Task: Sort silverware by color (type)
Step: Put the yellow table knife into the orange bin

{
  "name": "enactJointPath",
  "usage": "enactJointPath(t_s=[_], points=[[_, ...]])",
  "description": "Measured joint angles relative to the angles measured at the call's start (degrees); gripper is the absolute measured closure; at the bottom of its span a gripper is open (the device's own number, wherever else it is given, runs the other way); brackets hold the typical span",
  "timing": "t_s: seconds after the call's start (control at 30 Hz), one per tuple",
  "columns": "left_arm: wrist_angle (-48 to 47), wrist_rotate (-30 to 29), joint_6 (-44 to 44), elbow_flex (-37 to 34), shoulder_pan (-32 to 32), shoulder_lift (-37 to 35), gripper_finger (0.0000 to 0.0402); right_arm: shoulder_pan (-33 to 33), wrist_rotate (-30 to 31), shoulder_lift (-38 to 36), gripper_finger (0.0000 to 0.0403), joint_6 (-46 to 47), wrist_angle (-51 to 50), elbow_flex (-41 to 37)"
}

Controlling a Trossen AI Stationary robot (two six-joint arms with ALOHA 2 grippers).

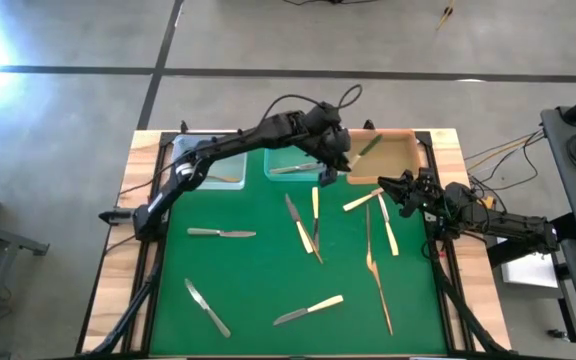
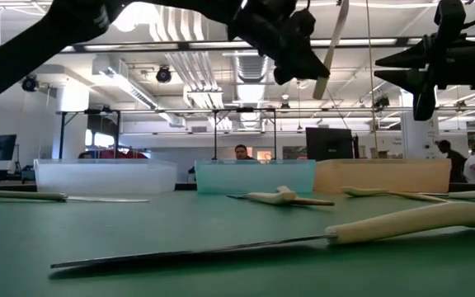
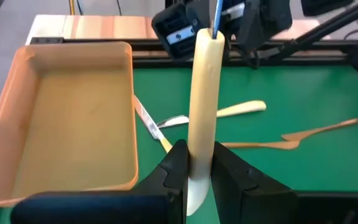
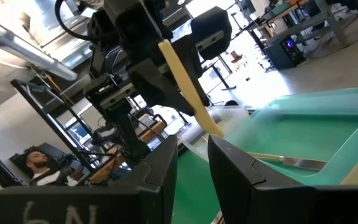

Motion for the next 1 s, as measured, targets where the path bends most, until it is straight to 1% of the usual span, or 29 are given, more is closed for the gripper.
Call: enactJointPath(t_s=[0.27, 0.5, 0.6, 0.67, 0.73, 0.77, 0.87, 1.0], points=[[1.4, -1.9, -4.6, -0.1, -0.3, 0.2, 0.0374, 0.0, -0.4, 0.1, 0.0321, 0.0, 0.0, 0.0], [5.7, -2.2, -8.7, -0.1, -0.9, 0.2, 0.0373, 0.0, 0.1, 0.1, 0.0321, -0.1, 0.3, 0.0], [7.0, -2.5, -10.8, -0.1, -1.0, 0.2, 0.0373, -0.1, 5.9, 0.4, 0.0321, -0.7, 3.7, 0.0], [7.5, -3.8, -12.2, -0.1, -1.0, 0.3, 0.0373, 0.0, 9.3, 0.3, 0.0321, -2.0, 5.2, 0.0], [7.6, -6.0, -12.9, -0.1, -1.0, 0.3, 0.0373, 0.0, 15.9, 0.4, 0.0321, -2.7, 5.7, 0.0], [7.6, -6.7, -13.0, -0.1, -1.0, 0.3, 0.0373, -0.1, 17.9, 0.3, 0.0321, -0.7, 5.6, 0.0], [7.6, -7.1, -13.9, -0.1, -0.9, 0.3, 0.0373, 0.0, 18.0, 0.7, 0.0321, 7.0, 5.7, 0.0], [7.6, -7.1, -14.5, -0.1, -1.1, 0.3, 0.0373, 0.0, 17.5, 0.8, 0.0321, 12.6, 6.5, 0.0]])
